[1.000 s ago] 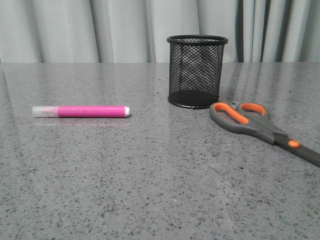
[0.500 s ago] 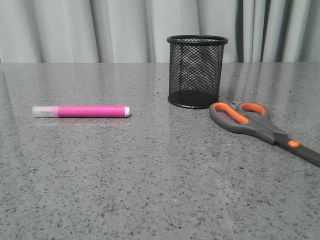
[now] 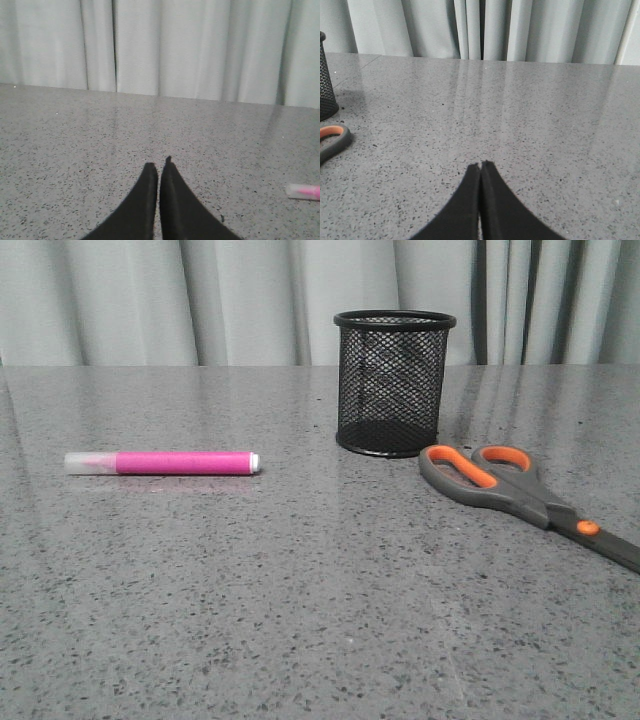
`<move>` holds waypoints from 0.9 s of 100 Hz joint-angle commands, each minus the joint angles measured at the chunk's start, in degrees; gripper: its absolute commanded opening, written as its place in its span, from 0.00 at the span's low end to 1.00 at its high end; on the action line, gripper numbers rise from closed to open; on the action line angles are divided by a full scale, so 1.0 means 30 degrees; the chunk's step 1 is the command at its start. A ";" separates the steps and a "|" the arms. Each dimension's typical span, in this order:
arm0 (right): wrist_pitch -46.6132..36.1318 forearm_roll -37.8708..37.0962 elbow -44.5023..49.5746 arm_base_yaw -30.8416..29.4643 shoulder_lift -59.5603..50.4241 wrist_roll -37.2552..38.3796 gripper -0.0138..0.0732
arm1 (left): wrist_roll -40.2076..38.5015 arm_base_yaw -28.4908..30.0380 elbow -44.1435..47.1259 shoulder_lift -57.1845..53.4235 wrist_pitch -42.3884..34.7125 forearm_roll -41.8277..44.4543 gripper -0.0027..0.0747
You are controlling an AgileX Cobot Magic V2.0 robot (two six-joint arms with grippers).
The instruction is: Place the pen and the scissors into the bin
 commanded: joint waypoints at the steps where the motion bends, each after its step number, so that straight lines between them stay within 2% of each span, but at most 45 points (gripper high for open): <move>1: -0.1838 -0.0199 0.0274 -0.0093 -0.0376 -0.0042 0.07 | -0.0148 -0.0025 0.0874 -0.0601 -0.1382 -0.0138 0.01; 24: -0.1890 0.1398 0.0274 -0.0093 -0.0376 -0.0042 0.07 | -0.0148 -0.0025 0.0874 -0.0601 -0.1519 -0.1031 0.01; 50: -0.2776 0.5123 0.0274 -0.0093 -0.0376 -0.0042 0.07 | -0.0148 -0.0025 0.0874 -0.0601 -0.1382 -0.7422 0.01; 74: -0.3549 1.0442 0.0274 -0.0093 -0.0376 -0.0042 0.07 | -0.0148 -0.0025 0.0800 -0.0601 -0.1478 -1.1334 0.01; 90: -0.2828 1.0891 -0.0256 -0.0093 -0.0271 -0.0042 0.09 | -0.0148 -0.0025 0.0217 -0.0601 -0.0987 -1.2198 0.01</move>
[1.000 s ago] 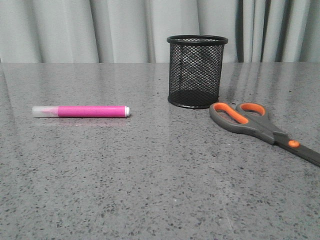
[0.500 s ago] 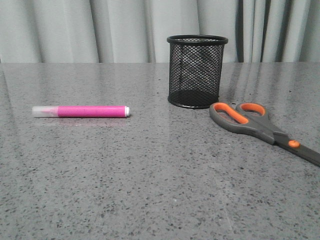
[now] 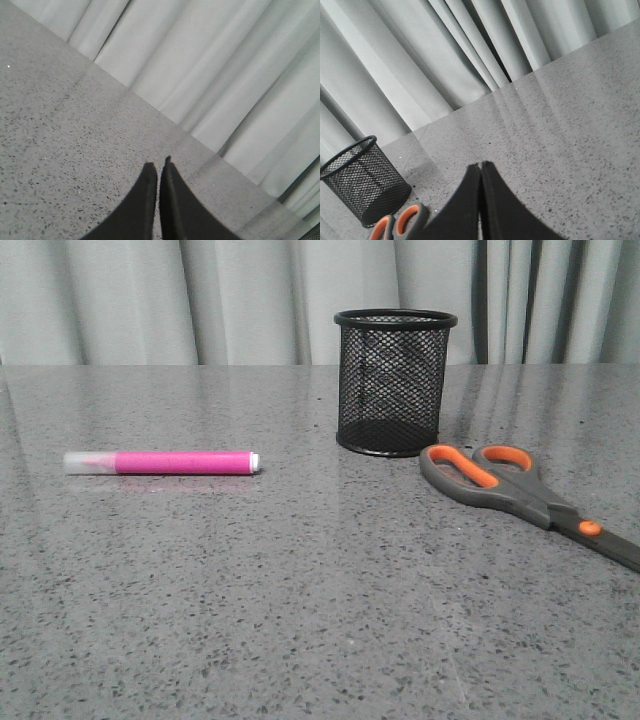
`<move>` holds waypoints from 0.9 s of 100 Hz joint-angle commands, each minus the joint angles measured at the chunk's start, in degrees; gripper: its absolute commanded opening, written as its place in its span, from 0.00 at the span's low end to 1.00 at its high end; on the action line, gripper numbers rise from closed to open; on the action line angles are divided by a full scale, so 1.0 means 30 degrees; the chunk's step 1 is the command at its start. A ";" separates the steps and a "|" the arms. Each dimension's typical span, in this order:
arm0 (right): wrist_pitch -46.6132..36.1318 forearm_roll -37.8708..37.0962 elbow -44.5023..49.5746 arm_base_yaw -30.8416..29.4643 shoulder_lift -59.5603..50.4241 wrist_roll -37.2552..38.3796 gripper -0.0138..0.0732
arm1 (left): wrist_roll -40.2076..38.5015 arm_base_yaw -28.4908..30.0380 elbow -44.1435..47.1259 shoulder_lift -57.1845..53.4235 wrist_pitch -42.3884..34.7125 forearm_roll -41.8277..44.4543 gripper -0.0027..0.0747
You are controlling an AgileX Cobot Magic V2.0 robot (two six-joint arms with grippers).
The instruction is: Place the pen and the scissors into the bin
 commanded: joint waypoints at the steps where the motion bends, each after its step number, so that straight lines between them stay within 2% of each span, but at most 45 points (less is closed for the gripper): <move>1: -0.0674 0.0402 -0.0381 -0.0093 -0.0269 -0.0042 0.09 | -0.0105 -0.0025 0.0102 -0.0601 -0.0830 -0.0641 0.01; 16: 0.1159 -0.0948 -0.2016 -0.0093 0.1118 -0.0042 0.09 | -0.0105 -0.0025 -0.1568 0.0332 0.1288 0.0826 0.01; 35: 0.4127 -0.2542 -0.5214 -0.0093 0.5618 -0.0575 0.09 | 0.0716 -0.0025 -0.4840 0.3915 0.4600 0.4101 0.01; 52: 0.7137 -0.2542 -0.8713 -0.0093 1.0838 -0.3369 0.09 | 0.4484 -0.0025 -0.8528 0.7858 0.7768 0.4151 0.01; 73: 0.9942 -0.2542 -1.2159 -0.0093 1.4884 -0.4339 0.10 | 0.5387 -0.0025 -1.1275 1.1292 0.9963 0.3851 0.01; 82: 1.0375 -0.2470 -1.2944 -0.0093 1.5574 -0.4891 0.16 | 0.6223 -0.0025 -1.1646 1.2170 1.0032 0.2857 0.01; 90: 1.0430 -0.2316 -1.3353 -0.0056 1.5783 -0.4929 0.32 | 0.7285 -0.0025 -1.1943 1.2812 1.0080 0.1684 0.05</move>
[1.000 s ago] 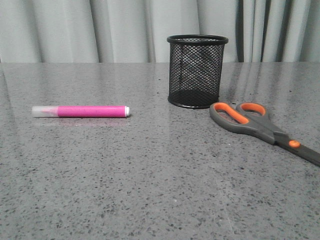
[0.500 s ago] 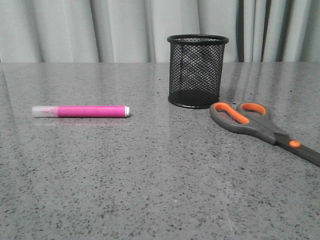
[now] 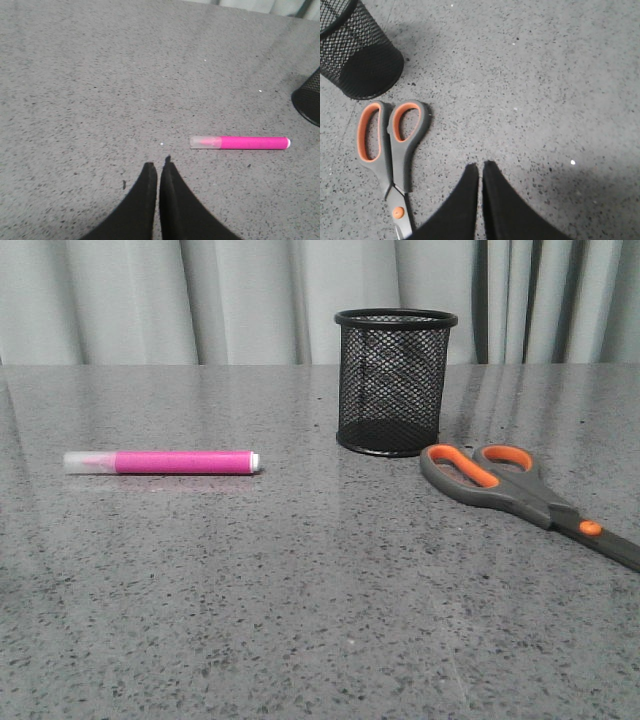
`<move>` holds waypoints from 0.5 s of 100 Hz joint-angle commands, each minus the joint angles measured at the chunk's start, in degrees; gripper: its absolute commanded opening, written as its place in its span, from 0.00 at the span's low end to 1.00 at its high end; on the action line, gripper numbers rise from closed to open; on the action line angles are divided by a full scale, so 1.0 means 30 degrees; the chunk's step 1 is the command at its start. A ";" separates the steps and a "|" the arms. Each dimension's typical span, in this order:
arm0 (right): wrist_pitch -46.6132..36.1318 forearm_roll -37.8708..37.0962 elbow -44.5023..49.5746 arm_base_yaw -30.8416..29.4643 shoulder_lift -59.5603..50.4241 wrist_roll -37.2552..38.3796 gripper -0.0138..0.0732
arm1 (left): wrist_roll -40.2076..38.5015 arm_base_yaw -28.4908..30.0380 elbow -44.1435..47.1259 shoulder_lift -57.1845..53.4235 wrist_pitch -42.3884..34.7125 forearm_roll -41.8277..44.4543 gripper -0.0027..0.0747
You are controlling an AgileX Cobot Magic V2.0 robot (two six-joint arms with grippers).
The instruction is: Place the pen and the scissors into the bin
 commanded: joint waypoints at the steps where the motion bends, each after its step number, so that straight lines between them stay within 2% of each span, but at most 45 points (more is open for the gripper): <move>1: -0.0654 0.0373 -0.1079 -0.0056 0.0259 -0.0445 0.33 | 0.1358 -0.0025 -0.0998 0.0875 -0.0770 -0.1888 0.06; 8: -0.0654 0.0505 -0.1218 -0.0056 0.0259 -0.0445 0.50 | 0.2470 -0.0025 -0.1219 0.1432 -0.0687 -0.3185 0.17; 14: -0.0654 0.0593 -0.1234 -0.0056 0.0259 -0.0445 0.62 | 0.3596 -0.0025 -0.1388 0.1870 -0.0687 -0.4461 0.32; 20: -0.0654 0.0595 -0.1234 -0.0056 0.0259 -0.0539 0.66 | 0.4983 -0.0025 -0.1519 0.2330 -0.0687 -0.5831 0.48; 25: -0.0654 0.0626 -0.1234 -0.0056 0.0259 -0.0685 0.66 | 0.6128 -0.0025 -0.1669 0.2751 -0.0543 -0.6971 0.57; 36: -0.0654 0.0683 -0.1234 -0.0056 0.0259 -0.0773 0.66 | 0.9520 -0.0025 -0.2050 0.3846 0.0223 -0.9531 0.58; 50: -0.0760 0.0939 -0.1234 -0.0056 0.0259 -0.1061 0.66 | 1.4650 -0.0025 -0.3008 0.6044 0.2587 -1.1765 0.52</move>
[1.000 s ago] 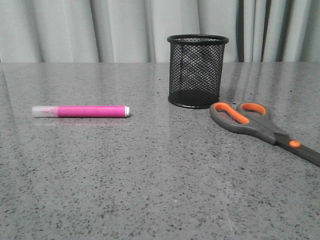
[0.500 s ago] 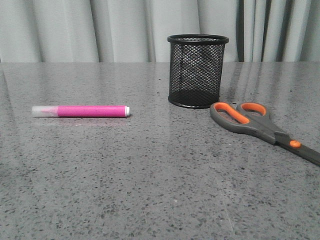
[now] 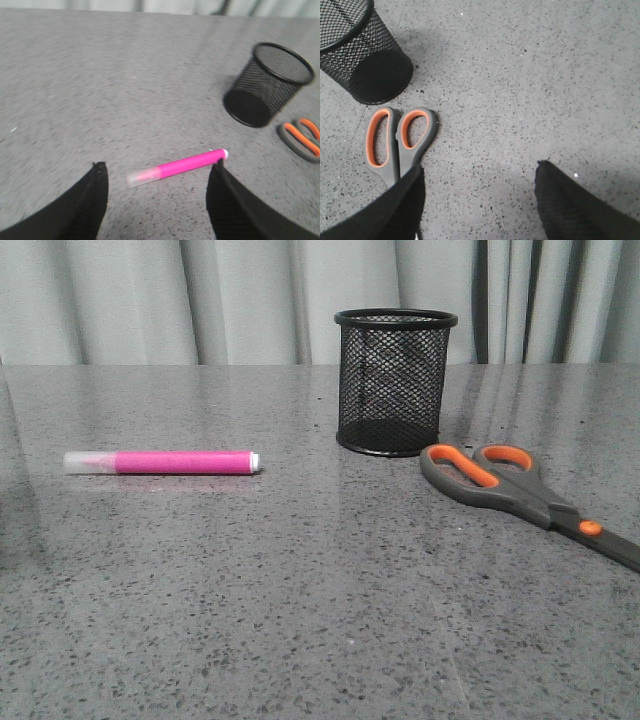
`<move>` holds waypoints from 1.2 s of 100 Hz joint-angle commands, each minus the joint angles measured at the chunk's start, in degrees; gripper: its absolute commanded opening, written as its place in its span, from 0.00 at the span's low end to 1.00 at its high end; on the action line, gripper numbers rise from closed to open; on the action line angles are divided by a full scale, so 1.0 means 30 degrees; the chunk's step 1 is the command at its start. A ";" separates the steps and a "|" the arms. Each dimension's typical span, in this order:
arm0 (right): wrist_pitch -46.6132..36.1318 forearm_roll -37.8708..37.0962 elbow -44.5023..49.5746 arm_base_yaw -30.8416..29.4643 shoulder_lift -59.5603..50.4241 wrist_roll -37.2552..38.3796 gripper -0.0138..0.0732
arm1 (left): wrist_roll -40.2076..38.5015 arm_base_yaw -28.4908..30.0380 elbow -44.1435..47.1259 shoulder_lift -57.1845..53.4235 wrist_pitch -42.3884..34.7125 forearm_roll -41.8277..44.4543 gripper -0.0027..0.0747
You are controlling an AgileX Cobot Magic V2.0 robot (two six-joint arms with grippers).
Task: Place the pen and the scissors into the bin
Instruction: 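Lower the left gripper onto the pink marker and close it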
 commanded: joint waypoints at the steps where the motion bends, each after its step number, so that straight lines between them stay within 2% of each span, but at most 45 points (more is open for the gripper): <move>1: -0.0950 0.0556 -0.0663 -0.0056 0.0039 -0.0502 0.66 | 0.3767 -0.0025 -0.1342 0.1434 0.1338 -0.2370 0.52; 19: -0.1134 0.0601 -0.0663 -0.0056 0.0039 -0.0688 0.66 | 1.0051 -0.0113 -0.3201 0.4782 0.5173 -0.3012 0.51; 43: -0.1231 0.0601 -0.0663 -0.0056 0.0039 -0.0828 0.66 | 1.5005 -0.2126 -0.5625 0.8781 0.5517 -0.2050 0.51; 66: -0.1307 0.0601 -0.0663 -0.0056 0.0039 -0.1033 0.66 | 1.5867 -0.3656 -0.7860 1.2424 0.5551 -0.0314 0.51; 94: -0.1307 0.0601 -0.0663 -0.0056 0.0039 -0.1116 0.66 | 1.5867 -0.4319 -0.9732 1.5518 0.6732 0.0148 0.51; 120: -0.1307 0.0601 -0.0663 -0.0056 0.0039 -0.1116 0.66 | 1.5867 -0.4358 -1.0159 1.6784 0.6571 0.0607 0.51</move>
